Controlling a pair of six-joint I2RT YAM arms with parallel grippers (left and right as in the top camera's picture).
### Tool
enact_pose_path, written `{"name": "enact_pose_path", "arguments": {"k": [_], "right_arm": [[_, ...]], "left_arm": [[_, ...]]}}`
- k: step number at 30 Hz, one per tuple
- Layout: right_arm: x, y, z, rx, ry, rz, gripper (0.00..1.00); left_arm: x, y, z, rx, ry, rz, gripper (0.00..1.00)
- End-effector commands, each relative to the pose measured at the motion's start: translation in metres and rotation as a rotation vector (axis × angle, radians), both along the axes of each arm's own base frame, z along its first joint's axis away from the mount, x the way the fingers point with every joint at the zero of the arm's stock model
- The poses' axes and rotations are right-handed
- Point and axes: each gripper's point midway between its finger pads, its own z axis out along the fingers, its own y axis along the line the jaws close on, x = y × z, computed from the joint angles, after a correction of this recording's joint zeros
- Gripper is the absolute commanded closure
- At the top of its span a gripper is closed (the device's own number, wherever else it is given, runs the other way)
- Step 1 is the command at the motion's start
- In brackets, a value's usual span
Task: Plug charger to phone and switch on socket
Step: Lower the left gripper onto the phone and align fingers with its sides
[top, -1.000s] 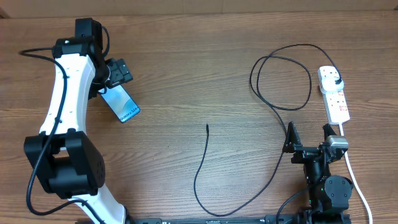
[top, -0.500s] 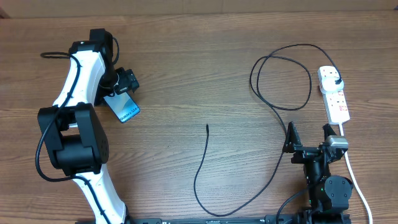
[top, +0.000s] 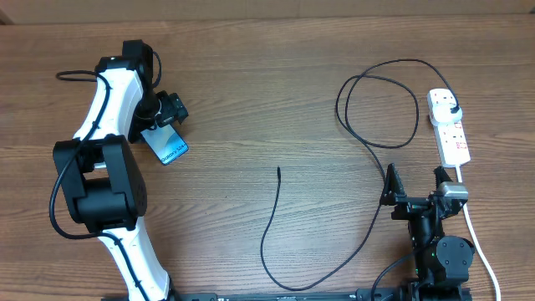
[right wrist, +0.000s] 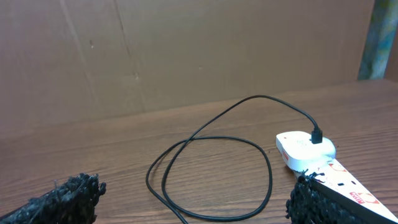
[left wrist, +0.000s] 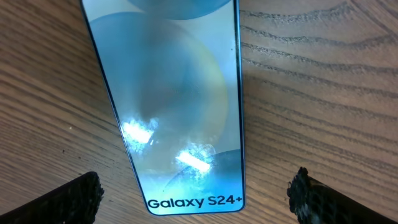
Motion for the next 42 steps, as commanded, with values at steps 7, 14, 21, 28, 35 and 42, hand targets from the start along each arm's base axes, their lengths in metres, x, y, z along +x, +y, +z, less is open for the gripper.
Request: {"name": "enact_pose_path", "arguments": {"k": [7,14,21,28,35,42], "right_arm": [[0.000,0.001,-0.002,-0.004,-0.005,0.002,0.00],[0.000,0.001,-0.002,-0.004,-0.005,0.002,0.00],[0.000,0.001,-0.002,-0.004,-0.005,0.002,0.00],[0.000,0.001,-0.002,-0.004,-0.005,0.002,0.00],[0.000,0.001,-0.002,-0.004,-0.005,0.002,0.00],[0.000,0.001,-0.002,-0.004,-0.005,0.002,0.00]], "left_arm": [[0.001,0.004,-0.005,0.016,0.009,0.138,0.00],[0.003,0.005,-0.012,0.022,0.015,0.135,0.00],[0.006,0.013,-0.013,0.030,0.003,0.124,0.00],[0.008,0.019,-0.013,0.033,-0.007,0.119,0.00],[0.010,0.018,-0.013,0.031,-0.016,0.120,0.00],[0.010,0.018,-0.017,0.031,-0.012,0.119,0.00]]}}
